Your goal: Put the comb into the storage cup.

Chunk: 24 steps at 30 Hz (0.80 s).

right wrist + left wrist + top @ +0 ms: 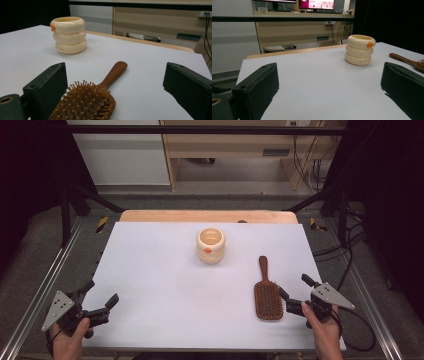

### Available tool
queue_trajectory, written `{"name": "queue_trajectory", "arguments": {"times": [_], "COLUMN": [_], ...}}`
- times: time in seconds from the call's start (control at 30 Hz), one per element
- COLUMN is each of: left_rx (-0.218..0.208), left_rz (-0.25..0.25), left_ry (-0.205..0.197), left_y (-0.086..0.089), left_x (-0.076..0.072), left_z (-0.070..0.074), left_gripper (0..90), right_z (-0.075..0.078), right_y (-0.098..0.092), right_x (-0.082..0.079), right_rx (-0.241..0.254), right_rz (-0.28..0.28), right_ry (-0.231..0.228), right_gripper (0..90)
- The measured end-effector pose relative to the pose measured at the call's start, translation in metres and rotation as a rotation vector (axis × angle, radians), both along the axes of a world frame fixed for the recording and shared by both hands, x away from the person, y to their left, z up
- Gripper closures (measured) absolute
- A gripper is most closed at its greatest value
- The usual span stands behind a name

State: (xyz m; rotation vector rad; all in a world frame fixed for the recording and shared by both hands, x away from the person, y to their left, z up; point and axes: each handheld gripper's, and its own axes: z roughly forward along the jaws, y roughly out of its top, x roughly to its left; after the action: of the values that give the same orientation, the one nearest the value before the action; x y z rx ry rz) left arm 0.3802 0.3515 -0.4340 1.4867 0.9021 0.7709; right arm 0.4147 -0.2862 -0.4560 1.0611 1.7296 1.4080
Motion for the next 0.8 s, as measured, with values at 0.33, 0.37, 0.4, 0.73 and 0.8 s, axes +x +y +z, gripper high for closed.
{"name": "queue_trajectory", "arguments": {"times": [0.33, 0.37, 0.4, 0.73, 0.8], "left_rx": [0.001, -0.001, 0.0, 0.002, 0.0], "left_rz": [0.012, 0.013, 0.014, 0.022, 0.026], "left_ry": [0.004, 0.004, 0.006, 0.01, 0.011], "left_y": [0.0013, 0.0014, 0.0017, 0.0024, 0.0025], "left_x": [0.0002, 0.0003, 0.0003, 0.0003, 0.0002], "left_z": [-0.0003, -0.0004, -0.0005, -0.0007, -0.0009], "left_gripper": [2.0, 2.0, 2.1, 2.5, 2.5], "right_z": [-0.0009, -0.001, -0.0012, -0.0017, -0.0017], "right_y": [-0.0003, -0.0001, 0.0003, 0.0066, 0.0078], "right_x": [0.0002, -0.0002, -0.0005, -0.0071, -0.0093], "right_rx": [-0.004, -0.011, -0.022, -0.106, -0.125], "right_rz": [-0.064, -0.072, -0.088, -0.066, -0.055], "right_ry": [0.084, 0.099, 0.123, 0.237, 0.244], "right_gripper": [8.6, 10.7, 14.6, 53.8, 62.9]}}
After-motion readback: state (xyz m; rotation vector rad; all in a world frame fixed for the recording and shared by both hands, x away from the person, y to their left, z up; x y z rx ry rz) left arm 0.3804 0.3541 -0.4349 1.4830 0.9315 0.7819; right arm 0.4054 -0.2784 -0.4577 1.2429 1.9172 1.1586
